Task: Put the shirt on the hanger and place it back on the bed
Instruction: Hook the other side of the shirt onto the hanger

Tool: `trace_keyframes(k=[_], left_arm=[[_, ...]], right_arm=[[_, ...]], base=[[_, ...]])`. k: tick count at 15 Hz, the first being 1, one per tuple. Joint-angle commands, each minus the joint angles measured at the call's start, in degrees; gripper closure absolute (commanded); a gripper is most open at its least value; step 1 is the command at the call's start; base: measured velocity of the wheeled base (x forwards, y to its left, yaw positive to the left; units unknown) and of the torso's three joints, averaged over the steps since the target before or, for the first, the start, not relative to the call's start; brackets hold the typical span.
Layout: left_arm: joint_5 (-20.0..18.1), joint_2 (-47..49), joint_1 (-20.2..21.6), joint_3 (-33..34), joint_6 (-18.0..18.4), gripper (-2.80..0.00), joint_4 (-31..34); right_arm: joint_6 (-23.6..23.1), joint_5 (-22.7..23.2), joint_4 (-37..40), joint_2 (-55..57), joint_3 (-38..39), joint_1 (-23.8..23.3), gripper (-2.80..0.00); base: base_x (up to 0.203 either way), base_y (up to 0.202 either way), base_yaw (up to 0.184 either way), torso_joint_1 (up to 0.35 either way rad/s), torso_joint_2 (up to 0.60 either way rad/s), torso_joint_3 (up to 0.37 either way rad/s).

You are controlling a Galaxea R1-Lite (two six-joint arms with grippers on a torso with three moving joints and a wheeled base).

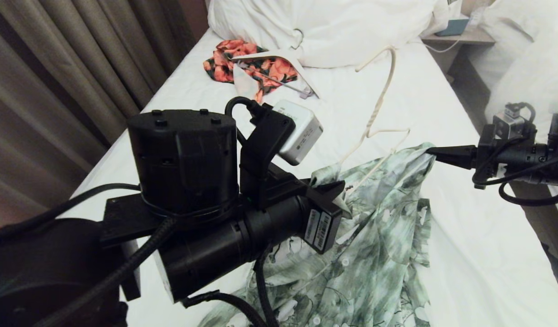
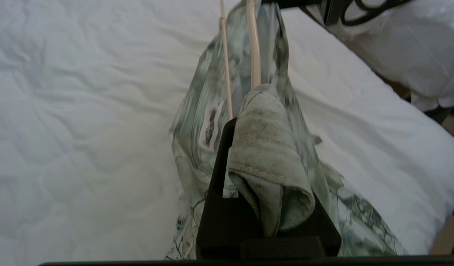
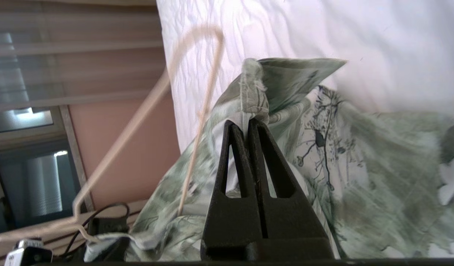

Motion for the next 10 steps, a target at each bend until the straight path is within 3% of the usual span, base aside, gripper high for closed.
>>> trace_keyframes(k=[1,10], left_arm=[[0.14,-1.70,-0.18,-0.81,0.06,0.00,3.00],[0.53,-5.68,-1.89,-1.90,0.21,0.00,12.37]], right_arm=[[0.18,0.17,-0.16,-0.39,-0.24,-0.48,0.00],[-3.29,-0.04,-0.13,-1.40,-2.77,-0.48,0.00]], base=[[0.000,0.000,0.000,0.000,0.00,0.000],[0.000,0.000,0.000,0.000,0.00,0.000]])
